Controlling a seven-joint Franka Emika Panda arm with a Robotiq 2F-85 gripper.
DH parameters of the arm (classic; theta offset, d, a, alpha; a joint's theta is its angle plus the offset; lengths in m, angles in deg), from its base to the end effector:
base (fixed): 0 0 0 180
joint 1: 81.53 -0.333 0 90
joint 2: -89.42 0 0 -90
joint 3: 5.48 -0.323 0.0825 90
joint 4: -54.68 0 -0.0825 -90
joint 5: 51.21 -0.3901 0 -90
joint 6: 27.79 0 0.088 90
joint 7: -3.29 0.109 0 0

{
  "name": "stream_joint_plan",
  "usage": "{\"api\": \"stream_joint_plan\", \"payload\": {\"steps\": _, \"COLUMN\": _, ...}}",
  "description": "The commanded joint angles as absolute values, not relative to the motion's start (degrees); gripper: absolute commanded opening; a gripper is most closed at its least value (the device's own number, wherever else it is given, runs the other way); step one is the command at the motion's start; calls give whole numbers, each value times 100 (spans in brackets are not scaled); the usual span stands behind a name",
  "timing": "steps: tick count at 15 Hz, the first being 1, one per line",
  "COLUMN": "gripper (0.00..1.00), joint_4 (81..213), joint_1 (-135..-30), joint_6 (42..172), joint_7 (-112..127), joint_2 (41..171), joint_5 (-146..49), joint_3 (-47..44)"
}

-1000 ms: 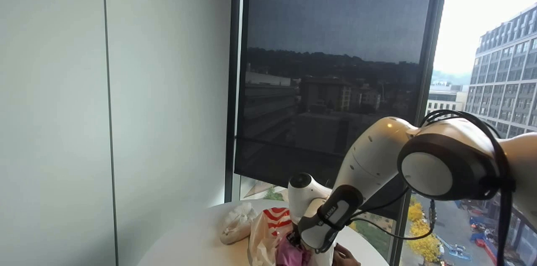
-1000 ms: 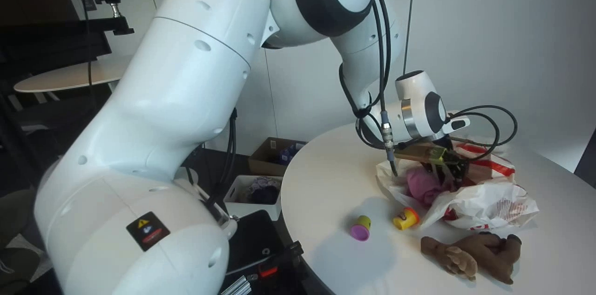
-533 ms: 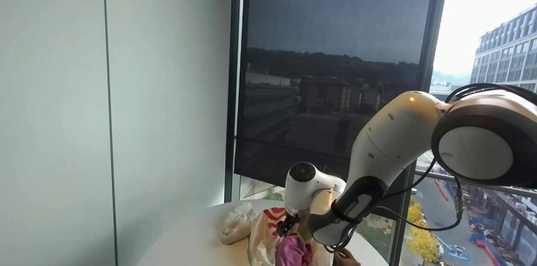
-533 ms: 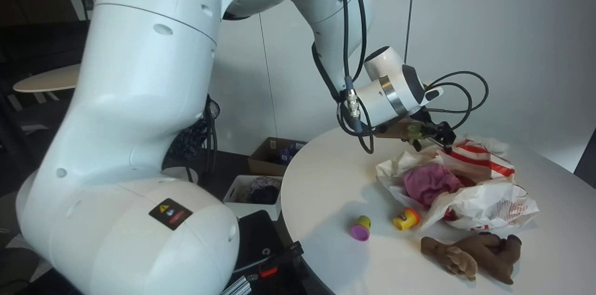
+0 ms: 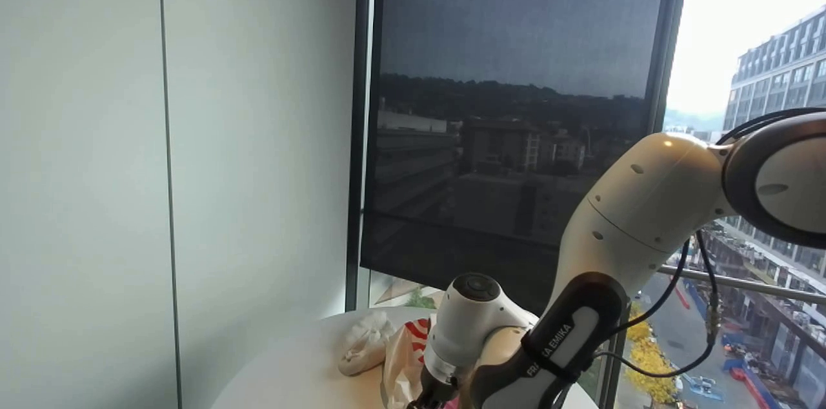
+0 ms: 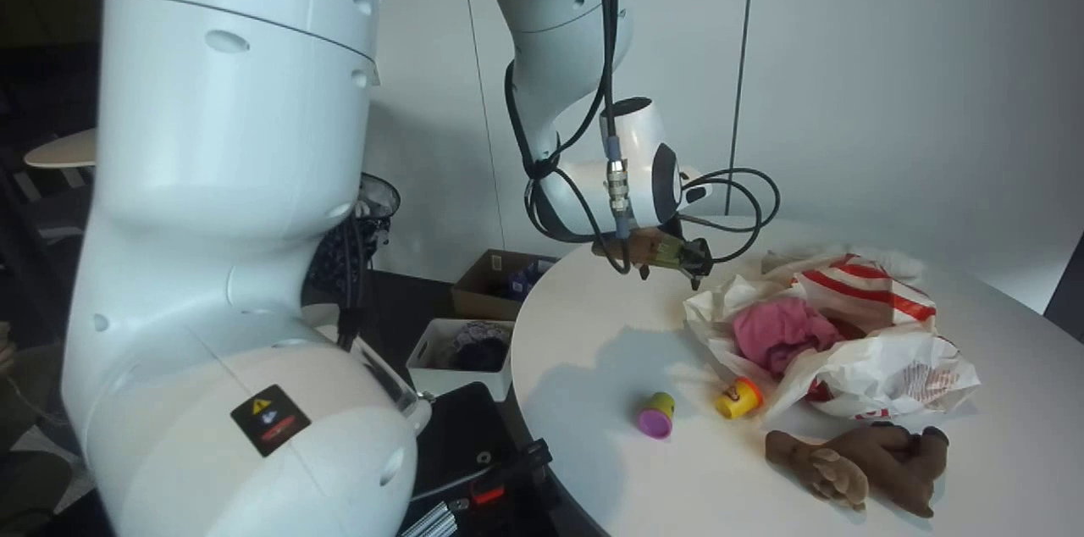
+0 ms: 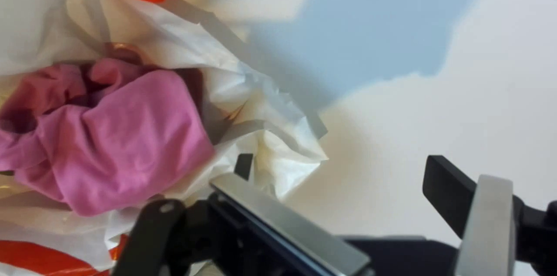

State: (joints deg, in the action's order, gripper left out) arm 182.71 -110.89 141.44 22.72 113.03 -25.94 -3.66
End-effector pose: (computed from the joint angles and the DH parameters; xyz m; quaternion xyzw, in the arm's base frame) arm 0.4960 0.2904 0.2113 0.9464 0.2759 0.1674 0.0136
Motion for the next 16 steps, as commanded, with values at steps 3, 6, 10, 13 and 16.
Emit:
{"api": "stream_joint_plan", "payload": {"steps": 3, "gripper": 100, "joint_4": 17634, "joint_1": -10932, "joint_6": 13909, "joint_7": 1492, "joint_2": 12101, "joint_5": -2871, "joint_3": -590}}
{"api": "stream_joint_plan", "payload": {"steps": 6, "gripper": 100, "joint_4": 17224, "joint_1": -10836, "joint_6": 13730, "joint_7": 1283, "joint_2": 12472, "joint_5": -2948, "joint_3": -552}}
{"api": "stream_joint_plan", "payload": {"steps": 10, "gripper": 100, "joint_4": 17286, "joint_1": -10839, "joint_6": 13749, "joint_7": 1262, "joint_2": 12512, "joint_5": -2934, "joint_3": -487}}
{"api": "stream_joint_plan", "payload": {"steps": 13, "gripper": 100, "joint_4": 17296, "joint_1": -11011, "joint_6": 13773, "joint_7": 1411, "joint_2": 12573, "joint_5": -2825, "joint_3": -284}}
{"api": "stream_joint_plan", "payload": {"steps": 16, "gripper": 100, "joint_4": 17049, "joint_1": -11036, "joint_6": 13799, "joint_7": 1420, "joint_2": 12833, "joint_5": -2876, "joint_3": -157}}
